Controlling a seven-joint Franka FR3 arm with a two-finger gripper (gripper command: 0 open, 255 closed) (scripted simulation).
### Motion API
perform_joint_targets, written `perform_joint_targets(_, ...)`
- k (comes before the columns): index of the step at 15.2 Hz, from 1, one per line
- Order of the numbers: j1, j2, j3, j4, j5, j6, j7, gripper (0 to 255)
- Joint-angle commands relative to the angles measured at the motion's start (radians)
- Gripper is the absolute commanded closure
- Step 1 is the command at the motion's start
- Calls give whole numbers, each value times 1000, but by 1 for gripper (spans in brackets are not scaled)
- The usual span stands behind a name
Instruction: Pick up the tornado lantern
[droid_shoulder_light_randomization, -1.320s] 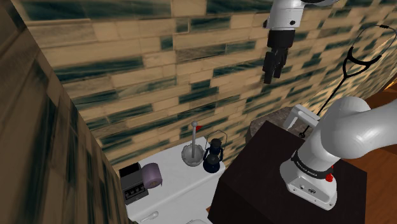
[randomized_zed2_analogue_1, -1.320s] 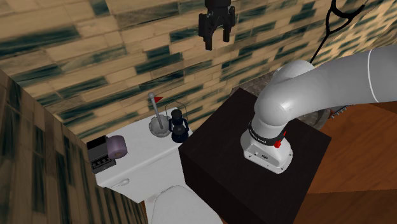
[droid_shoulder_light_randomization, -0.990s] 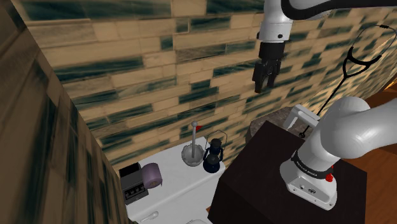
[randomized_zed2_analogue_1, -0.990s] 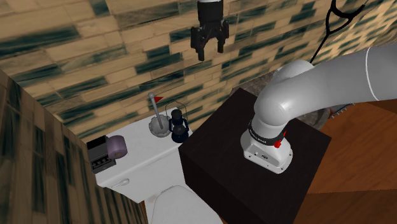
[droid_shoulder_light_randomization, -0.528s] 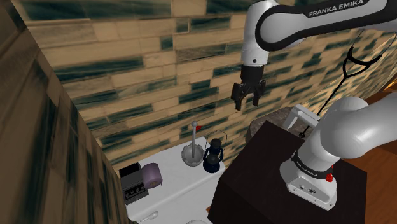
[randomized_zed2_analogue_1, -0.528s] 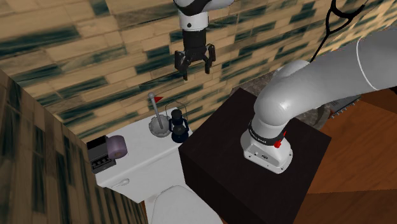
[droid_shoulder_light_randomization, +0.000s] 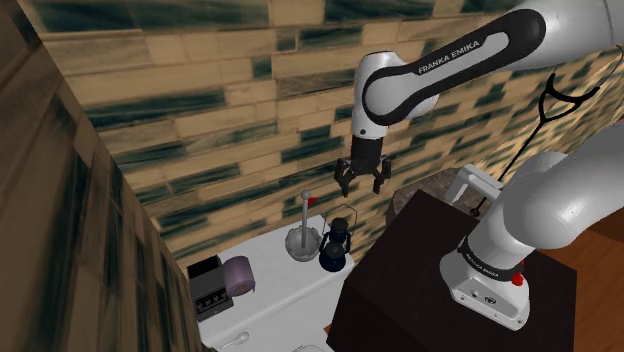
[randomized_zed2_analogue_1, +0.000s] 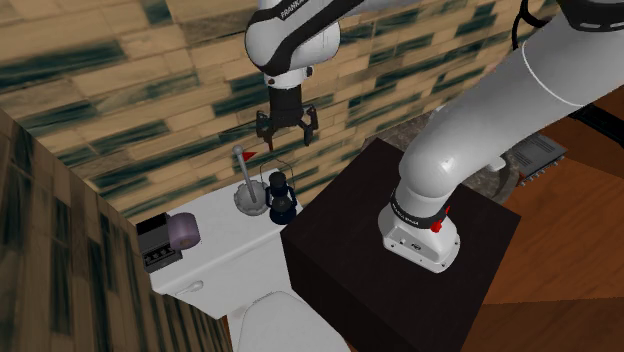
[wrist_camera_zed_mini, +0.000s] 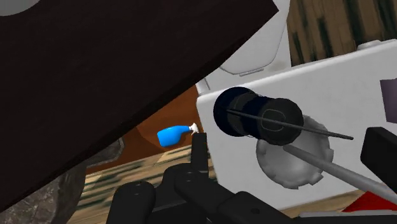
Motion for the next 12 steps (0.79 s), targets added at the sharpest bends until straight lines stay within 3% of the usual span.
perform_joint_targets(1, 0, 87, 20, 6, 28, 86, 50, 0)
perform_joint_targets(5, 3, 264, 50, 39, 75, 238, 140, 0)
perform_joint_targets(12, 10, 376, 56, 39, 101, 349, 119, 0)
